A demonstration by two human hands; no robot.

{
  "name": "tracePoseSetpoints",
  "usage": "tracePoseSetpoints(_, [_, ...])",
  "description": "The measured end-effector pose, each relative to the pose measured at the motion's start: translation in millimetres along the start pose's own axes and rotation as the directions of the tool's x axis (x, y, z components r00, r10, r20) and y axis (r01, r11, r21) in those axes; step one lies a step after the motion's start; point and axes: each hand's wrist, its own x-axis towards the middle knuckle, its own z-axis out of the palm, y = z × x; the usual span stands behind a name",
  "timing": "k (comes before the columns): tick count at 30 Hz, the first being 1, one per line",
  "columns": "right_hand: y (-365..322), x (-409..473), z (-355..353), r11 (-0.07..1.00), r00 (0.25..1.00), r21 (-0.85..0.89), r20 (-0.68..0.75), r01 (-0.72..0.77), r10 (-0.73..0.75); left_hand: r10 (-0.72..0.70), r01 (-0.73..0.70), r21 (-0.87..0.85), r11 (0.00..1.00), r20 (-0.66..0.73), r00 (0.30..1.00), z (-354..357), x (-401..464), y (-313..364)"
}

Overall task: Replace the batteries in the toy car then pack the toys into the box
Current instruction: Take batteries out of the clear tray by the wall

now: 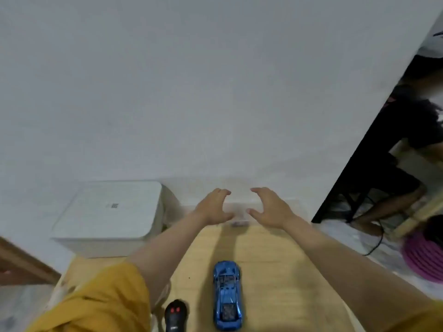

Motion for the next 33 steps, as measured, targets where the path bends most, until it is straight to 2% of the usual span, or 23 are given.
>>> tracePoseSetpoints(5, [36,1,27,0.998,0.996,-0.044,0.076,-0.039,0.042,-0.037,0.035,0.043,0.998,0.038,0.999,40,12,-10])
tracePoseSetpoints(12, [69,22,58,0.998,0.992,-0.059,0.125,0.002,0.006,-0.067,0.067,-0.006,0.998,-0.016,0.998,83,37,-24])
tracePoseSetpoints(17, [87,31,73,0.99,0.989,-0.123,0.134,0.071,-0.054,-0.041,0.041,-0.006,0.999,-0.06,0.997,100,54,-36])
tracePoseSetpoints(19, [91,33,79,0.979,0.989,-0.158,0.092,0.133,-0.119,-0.037,0.038,0.001,0.999,-0.077,0.996,108,57,-39])
tracePoseSetpoints(22, [93,33,85,0.961,0.98,-0.223,0.146,0.166,-0.135,-0.04,0.042,0.014,0.999,-0.122,0.992,114,58,-44])
tracePoseSetpoints(24, [90,32,86,0.94,0.969,-0.272,0.193,0.207,-0.157,-0.019,0.023,0.028,0.999,-0.139,0.99,114,58,-45])
tracePoseSetpoints(27, [89,31,88,0.899,0.965,-0.365,0.183,0.242,-0.186,0.019,-0.011,0.052,0.999,-0.161,0.987,116,58,-47])
tracePoseSetpoints(33, [90,37,91,0.866,0.952,-0.417,0.237,0.277,-0.191,0.103,-0.081,0.154,0.985,-0.142,0.984,116,56,-50])
